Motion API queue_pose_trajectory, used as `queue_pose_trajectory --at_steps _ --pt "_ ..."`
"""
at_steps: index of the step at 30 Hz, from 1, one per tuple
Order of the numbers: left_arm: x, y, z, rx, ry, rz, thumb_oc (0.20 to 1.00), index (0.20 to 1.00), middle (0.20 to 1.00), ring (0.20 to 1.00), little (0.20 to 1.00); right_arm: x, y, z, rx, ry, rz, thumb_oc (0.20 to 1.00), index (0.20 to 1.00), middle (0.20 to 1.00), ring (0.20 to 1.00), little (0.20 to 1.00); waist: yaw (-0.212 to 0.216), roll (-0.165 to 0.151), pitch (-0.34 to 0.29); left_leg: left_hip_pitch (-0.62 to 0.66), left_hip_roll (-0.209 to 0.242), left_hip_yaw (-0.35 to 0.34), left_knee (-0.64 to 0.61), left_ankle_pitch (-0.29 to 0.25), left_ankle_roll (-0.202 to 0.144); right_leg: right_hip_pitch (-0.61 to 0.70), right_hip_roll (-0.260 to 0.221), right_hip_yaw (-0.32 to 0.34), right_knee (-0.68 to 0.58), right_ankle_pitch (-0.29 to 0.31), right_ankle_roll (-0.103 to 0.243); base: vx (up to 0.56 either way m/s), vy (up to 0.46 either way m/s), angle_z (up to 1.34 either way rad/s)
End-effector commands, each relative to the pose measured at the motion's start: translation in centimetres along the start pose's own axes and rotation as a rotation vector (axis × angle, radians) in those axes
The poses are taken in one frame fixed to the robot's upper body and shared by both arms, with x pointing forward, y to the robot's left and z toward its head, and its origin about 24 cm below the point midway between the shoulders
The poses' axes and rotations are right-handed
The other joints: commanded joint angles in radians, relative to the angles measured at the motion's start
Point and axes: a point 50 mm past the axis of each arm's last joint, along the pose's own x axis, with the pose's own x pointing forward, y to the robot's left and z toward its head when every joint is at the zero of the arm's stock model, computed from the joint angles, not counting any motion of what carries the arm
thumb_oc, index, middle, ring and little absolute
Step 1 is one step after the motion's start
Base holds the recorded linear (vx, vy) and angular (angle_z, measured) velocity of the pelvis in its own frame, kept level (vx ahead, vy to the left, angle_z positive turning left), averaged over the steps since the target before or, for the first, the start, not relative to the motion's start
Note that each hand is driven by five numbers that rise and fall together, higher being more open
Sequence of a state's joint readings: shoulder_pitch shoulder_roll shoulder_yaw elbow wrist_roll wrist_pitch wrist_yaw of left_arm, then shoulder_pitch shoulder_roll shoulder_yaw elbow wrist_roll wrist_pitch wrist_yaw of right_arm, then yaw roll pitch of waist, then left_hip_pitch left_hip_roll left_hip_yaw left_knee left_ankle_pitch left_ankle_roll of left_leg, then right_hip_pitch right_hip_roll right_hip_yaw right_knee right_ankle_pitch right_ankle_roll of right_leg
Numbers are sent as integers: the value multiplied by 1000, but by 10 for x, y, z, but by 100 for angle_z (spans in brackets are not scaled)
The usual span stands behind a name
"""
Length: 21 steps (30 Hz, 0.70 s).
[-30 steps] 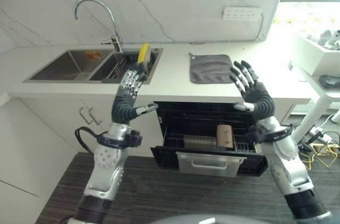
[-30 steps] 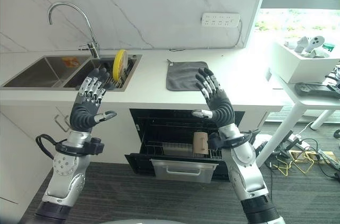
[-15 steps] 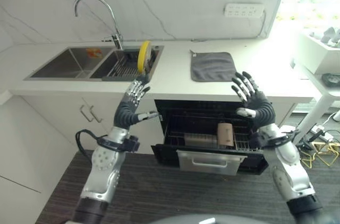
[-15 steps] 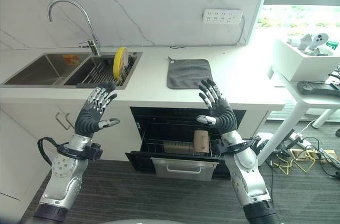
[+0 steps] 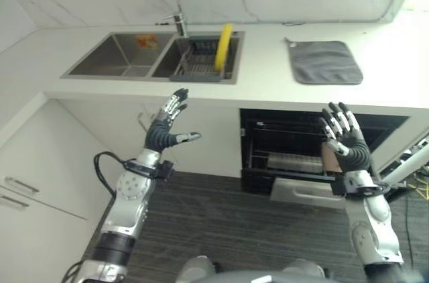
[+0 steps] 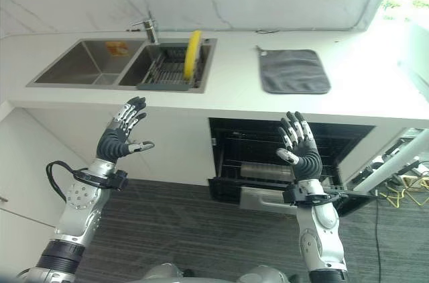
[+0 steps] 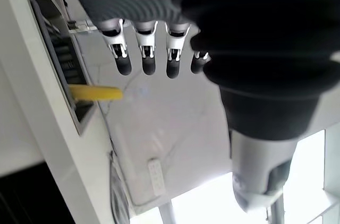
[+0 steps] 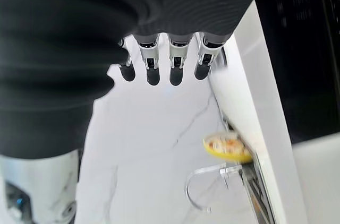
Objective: Place the dishes in the dishwasher.
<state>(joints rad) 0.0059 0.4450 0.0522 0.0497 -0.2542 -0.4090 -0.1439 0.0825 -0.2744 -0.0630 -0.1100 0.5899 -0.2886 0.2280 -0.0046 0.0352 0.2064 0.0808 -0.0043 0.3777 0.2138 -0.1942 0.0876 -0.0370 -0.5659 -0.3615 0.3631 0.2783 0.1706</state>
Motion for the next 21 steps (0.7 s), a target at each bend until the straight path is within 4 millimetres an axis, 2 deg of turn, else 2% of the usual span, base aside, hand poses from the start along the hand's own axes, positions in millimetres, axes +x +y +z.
queue_pose_trajectory --at_steps 1,2,3,4,6,7,10,11,12,13,17,21 --pt "13 4 38 56 -181 -53 1000 1000 1000 1000 1000 24 2 38 -92 -176 108 1000 1000 1000 1000 1000 0 10 -31 101 4 -73 -188 91 -52 80 307 -8 -49 -236 -8 159 178 18" --pt "12 -1 40 53 -197 -75 1000 1000 1000 1000 1000 22 -1 40 -107 -173 105 1000 1000 1000 1000 1000 -14 -7 -32 92 -14 -83 -208 121 -52 84 416 -7 -142 -252 -39 175 95 67" --pt "12 -3 41 56 -202 -81 1000 1000 1000 1000 1000 22 -3 40 -110 -171 107 1000 1000 1000 1000 1000 -20 -17 -33 92 -24 -93 -216 126 -55 88 452 7 -197 -259 -50 293 -26 177" --pt "8 -6 41 50 -206 -91 1000 1000 1000 1000 1000 16 -11 42 -110 -163 109 1000 1000 1000 1000 1000 -55 -32 -36 108 -53 -149 -229 120 -52 61 510 100 -287 -209 -55 297 -71 194" --pt "8 -6 38 42 -195 -85 1000 1000 1000 1000 1000 16 -12 41 -101 -159 114 1000 1000 1000 1000 1000 -60 -33 -50 103 -52 -126 -223 118 -53 62 510 80 -301 -226 -69 266 -139 138" --pt "8 -8 34 35 -189 -88 1000 1000 1000 1000 1000 16 -11 40 -92 -166 107 1000 1000 1000 1000 1000 -55 -30 -57 99 -44 -111 -186 102 -66 75 508 53 -293 -247 -74 232 -165 19" --pt "7 -10 31 33 -178 -103 1000 1000 1000 1000 1000 16 -10 41 -105 -175 104 1000 1000 1000 1000 1000 -59 -33 -57 81 -47 -98 -98 61 -71 98 512 56 -289 -266 -92 258 -174 -7" --pt "8 -10 31 21 -180 -108 1000 1000 1000 1000 1000 16 -7 43 -125 -169 112 1000 1000 1000 1000 1000 -65 -31 -58 45 -58 -124 3 74 -88 92 515 73 -267 -286 -111 237 -146 20" --pt "9 -10 31 17 -179 -111 1000 1000 1000 1000 1000 16 -8 43 -126 -168 109 1000 1000 1000 1000 1000 -66 -32 -56 32 -55 -132 37 81 -94 93 515 76 -263 -293 -118 300 -127 56" --pt "8 -12 30 19 -171 -123 1000 1000 1000 1000 1000 18 -7 41 -118 -166 99 1000 1000 1000 1000 1000 -67 -33 -53 18 -34 -139 43 91 -104 100 520 91 -262 -296 -122 161 -19 64" --pt "4 -10 29 26 -158 -105 1000 1000 1000 1000 1000 22 -3 37 -111 -152 120 1000 1000 1000 1000 1000 -62 -21 -57 48 -3 -163 -98 111 -107 110 538 134 -267 -303 -116 144 88 12" --pt "-2 -4 27 31 -135 -81 1000 1000 1000 1000 1000 21 2 31 -97 -118 141 1000 1000 1000 1000 1000 -49 -10 -62 66 24 -206 -215 172 -123 141 546 176 -295 -313 -114 175 142 -38"
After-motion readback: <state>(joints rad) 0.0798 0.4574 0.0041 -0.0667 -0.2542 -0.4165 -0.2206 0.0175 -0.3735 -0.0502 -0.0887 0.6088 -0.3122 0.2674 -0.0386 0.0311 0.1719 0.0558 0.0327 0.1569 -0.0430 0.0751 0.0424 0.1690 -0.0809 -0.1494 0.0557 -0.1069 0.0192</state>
